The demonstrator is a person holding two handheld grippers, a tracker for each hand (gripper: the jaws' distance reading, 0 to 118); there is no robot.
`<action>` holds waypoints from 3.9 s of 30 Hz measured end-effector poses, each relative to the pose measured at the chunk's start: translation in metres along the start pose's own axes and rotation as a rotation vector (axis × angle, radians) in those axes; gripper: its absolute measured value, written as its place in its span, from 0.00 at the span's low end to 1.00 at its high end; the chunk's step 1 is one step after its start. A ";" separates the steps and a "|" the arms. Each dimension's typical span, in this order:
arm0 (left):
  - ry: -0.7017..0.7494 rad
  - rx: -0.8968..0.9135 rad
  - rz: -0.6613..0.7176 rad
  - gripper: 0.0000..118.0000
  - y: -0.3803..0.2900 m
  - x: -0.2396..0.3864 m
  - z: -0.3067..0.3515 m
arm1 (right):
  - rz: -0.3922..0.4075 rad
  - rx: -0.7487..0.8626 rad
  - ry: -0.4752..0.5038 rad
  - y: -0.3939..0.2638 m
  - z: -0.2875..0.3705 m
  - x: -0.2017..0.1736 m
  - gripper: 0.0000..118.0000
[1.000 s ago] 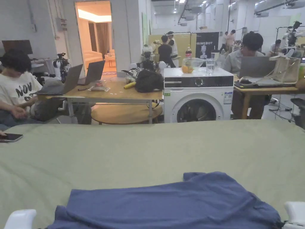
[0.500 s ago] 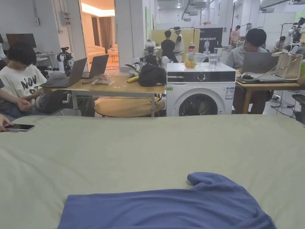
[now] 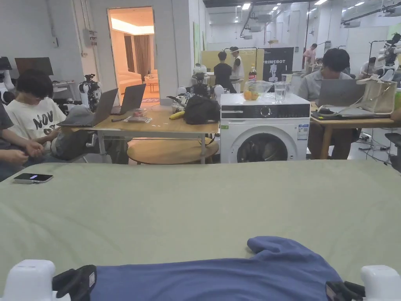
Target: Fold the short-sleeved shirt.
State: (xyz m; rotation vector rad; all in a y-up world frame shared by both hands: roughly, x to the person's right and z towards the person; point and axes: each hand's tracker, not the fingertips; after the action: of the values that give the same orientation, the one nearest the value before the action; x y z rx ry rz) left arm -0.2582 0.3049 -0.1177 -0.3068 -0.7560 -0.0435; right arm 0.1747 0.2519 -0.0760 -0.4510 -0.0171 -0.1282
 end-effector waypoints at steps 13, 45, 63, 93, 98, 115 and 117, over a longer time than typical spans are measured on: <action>0.009 -0.328 0.072 0.47 0.010 -0.130 -0.096 | 0.098 -0.083 0.057 -0.012 -0.043 -0.011 0.00; 0.381 -0.920 -0.142 0.00 -0.045 -0.243 -0.230 | 0.043 -0.568 -0.172 0.059 -0.262 0.125 0.00; 0.017 -0.385 0.103 0.00 -0.051 -0.107 -0.015 | -0.004 -0.230 -0.091 0.016 -0.002 0.097 0.00; -0.136 0.030 0.025 0.00 0.005 -0.004 -0.010 | 0.044 0.043 0.047 0.011 0.020 -0.024 0.00; -0.146 -0.011 -0.006 0.03 0.000 0.003 -0.014 | 0.036 0.005 0.076 -0.002 -0.005 -0.043 0.00; -0.156 -0.384 0.878 0.26 -0.158 -0.184 -0.013 | -0.044 -0.106 0.102 -0.024 0.006 -0.009 0.00; -0.127 -0.342 0.896 0.15 -0.164 -0.177 -0.019 | -0.047 -0.114 0.087 -0.027 0.009 -0.005 0.00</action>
State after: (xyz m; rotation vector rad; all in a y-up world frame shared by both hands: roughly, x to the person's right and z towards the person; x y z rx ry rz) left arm -0.3990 0.1304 -0.2085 -0.9582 -0.6791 0.7048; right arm 0.1662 0.2320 -0.0564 -0.5583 0.0650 -0.1951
